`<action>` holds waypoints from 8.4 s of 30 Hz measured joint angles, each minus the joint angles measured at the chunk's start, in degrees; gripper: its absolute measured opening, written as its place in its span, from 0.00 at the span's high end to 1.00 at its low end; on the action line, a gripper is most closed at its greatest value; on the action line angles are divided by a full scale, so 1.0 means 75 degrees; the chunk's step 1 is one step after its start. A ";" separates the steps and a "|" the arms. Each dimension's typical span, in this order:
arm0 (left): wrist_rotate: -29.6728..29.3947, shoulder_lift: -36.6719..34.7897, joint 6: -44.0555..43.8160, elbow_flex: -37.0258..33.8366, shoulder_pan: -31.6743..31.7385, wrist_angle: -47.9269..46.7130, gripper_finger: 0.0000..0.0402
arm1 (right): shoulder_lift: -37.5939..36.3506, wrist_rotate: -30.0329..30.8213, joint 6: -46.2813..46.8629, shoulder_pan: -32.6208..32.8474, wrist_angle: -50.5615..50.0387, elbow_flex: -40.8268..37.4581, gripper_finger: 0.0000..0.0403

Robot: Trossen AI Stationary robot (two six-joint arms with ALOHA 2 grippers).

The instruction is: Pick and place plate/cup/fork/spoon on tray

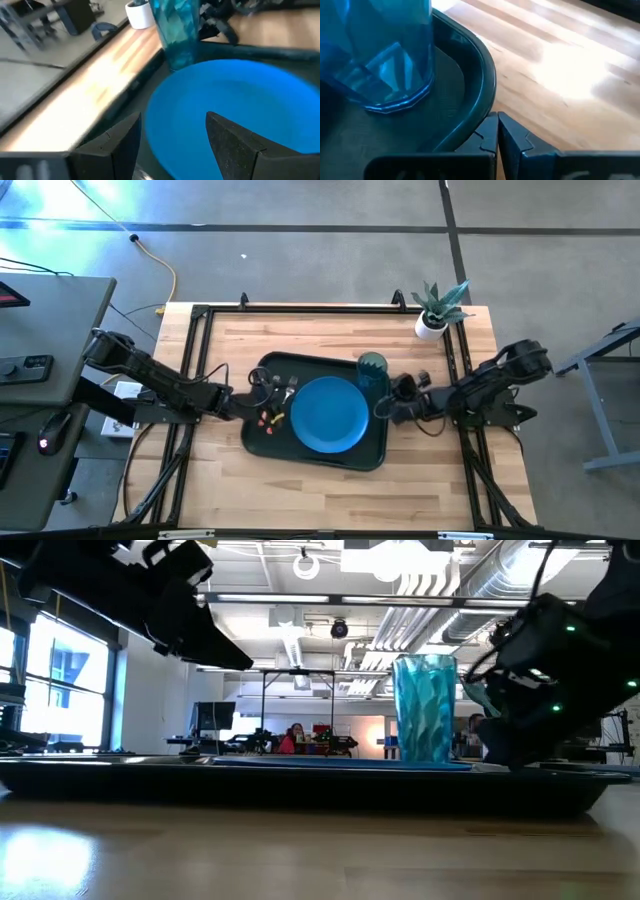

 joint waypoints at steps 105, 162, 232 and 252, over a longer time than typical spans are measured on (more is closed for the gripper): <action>0.4243 -0.9887 0.1836 -0.3506 0.4644 -0.1756 1.00 | -1.1516 -0.4900 -0.6275 -0.0723 0.0037 -0.2298 1.00; 0.4563 -0.8828 0.0877 -0.3506 0.4184 0.1075 1.00 | -1.1666 -0.4396 -0.6425 -0.1178 -0.0365 -0.2197 1.00; 0.4197 -0.9865 0.1917 -0.3497 0.4186 -0.0699 0.99 | -1.1657 -0.4394 -0.6427 -0.1175 -0.0437 -0.2189 1.00; 0.4196 -0.9865 0.1916 -0.3498 0.4186 -0.0699 0.99 | -1.1656 -0.4394 -0.6427 -0.1175 -0.0437 -0.2192 1.00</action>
